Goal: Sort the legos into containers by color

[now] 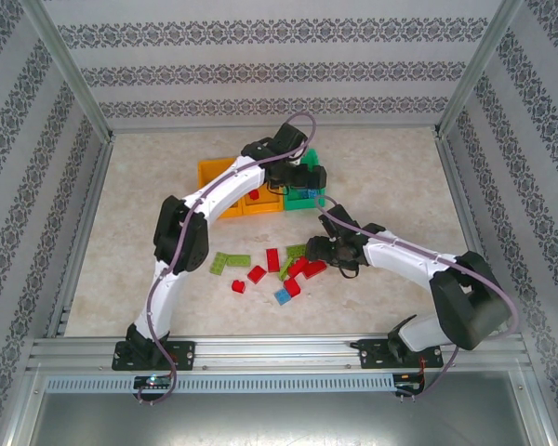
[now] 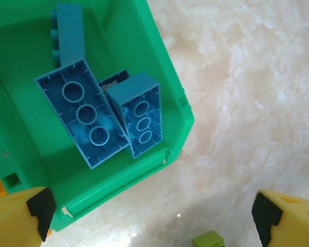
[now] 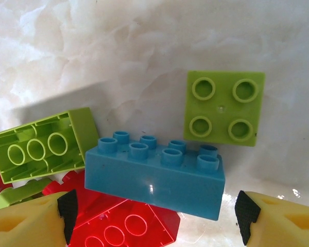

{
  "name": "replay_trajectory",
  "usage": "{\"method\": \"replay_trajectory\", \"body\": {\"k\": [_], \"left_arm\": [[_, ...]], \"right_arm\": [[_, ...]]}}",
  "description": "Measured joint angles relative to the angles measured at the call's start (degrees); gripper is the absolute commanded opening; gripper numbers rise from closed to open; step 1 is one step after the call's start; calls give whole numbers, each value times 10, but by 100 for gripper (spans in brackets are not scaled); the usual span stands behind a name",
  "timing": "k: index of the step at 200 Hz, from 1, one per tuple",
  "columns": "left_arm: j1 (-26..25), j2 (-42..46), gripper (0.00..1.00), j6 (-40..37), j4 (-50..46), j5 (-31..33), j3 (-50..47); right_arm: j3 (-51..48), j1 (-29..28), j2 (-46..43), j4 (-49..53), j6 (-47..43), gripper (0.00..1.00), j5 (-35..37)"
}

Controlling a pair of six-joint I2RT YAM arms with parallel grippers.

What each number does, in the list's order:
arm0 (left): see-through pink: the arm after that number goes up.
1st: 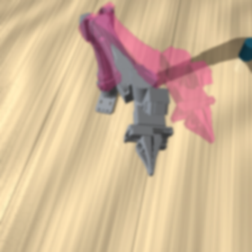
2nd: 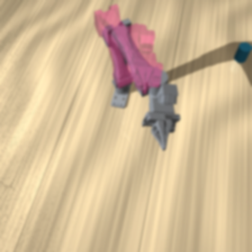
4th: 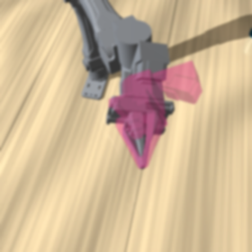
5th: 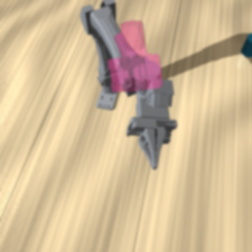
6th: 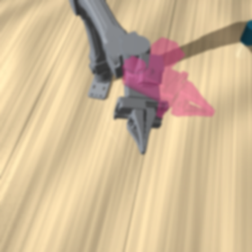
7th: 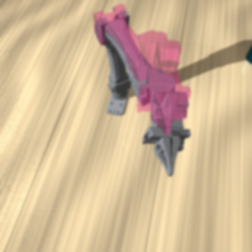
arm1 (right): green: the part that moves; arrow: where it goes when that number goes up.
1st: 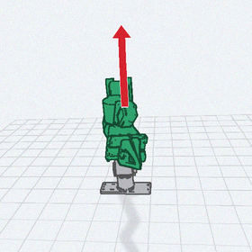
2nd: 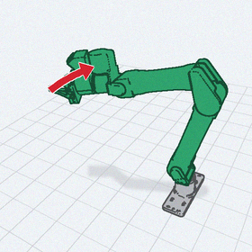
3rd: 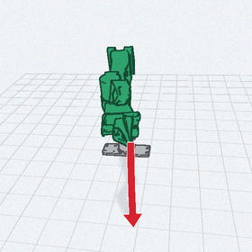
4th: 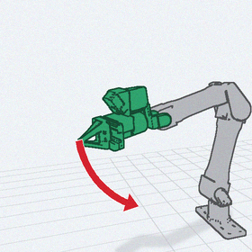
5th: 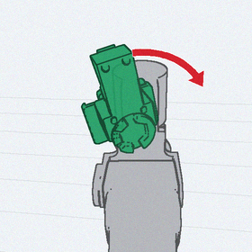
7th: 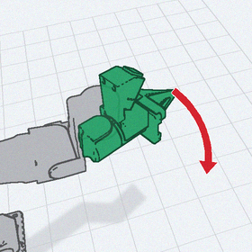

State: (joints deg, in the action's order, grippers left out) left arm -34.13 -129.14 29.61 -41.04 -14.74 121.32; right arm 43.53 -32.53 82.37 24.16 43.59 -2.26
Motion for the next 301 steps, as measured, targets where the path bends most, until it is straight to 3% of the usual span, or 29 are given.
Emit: {"method": "replay_trajectory", "body": {"k": [143, 301], "left_arm": [[0, 65, 100, 9, 29, 11, -97], [9, 129, 100, 18, 59, 17, -192]], "right_arm": [[36, 0, 41, 6, 0, 67, 25], [9, 0, -14, 48, -32, 64, 28]]}}
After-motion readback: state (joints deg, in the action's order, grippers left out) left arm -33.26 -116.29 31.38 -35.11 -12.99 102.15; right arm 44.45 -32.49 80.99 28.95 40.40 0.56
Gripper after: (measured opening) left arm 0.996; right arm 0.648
